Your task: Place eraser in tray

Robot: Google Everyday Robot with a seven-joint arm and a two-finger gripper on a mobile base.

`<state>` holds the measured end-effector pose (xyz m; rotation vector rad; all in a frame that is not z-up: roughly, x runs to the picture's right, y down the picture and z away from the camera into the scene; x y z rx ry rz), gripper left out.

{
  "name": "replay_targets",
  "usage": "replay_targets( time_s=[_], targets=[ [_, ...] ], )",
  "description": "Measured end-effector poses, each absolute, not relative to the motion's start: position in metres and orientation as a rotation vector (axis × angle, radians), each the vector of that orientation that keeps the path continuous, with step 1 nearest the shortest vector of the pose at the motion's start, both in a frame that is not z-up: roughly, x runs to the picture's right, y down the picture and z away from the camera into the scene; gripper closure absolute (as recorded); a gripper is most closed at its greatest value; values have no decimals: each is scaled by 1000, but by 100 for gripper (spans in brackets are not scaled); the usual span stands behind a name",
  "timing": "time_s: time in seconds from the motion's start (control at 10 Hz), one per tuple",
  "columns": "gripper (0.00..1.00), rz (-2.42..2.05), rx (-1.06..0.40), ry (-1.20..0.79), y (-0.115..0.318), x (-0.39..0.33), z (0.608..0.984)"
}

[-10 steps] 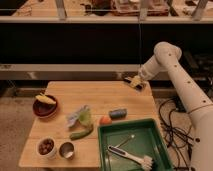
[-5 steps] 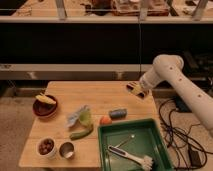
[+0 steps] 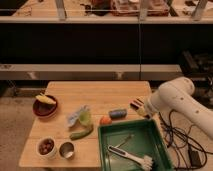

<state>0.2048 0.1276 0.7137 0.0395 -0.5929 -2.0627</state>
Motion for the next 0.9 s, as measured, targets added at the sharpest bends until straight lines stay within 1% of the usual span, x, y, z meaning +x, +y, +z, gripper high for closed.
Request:
replay_targets(
  time_s=[0.1, 0.3, 0.7, 0.9],
  targets=[
    [100, -2049, 52, -619, 146, 212, 700],
    [100, -2041, 66, -641, 159, 214, 691],
    [100, -2053, 71, -650, 161, 212, 692],
    [100, -2075, 86, -689, 180, 205, 687]
  ],
)
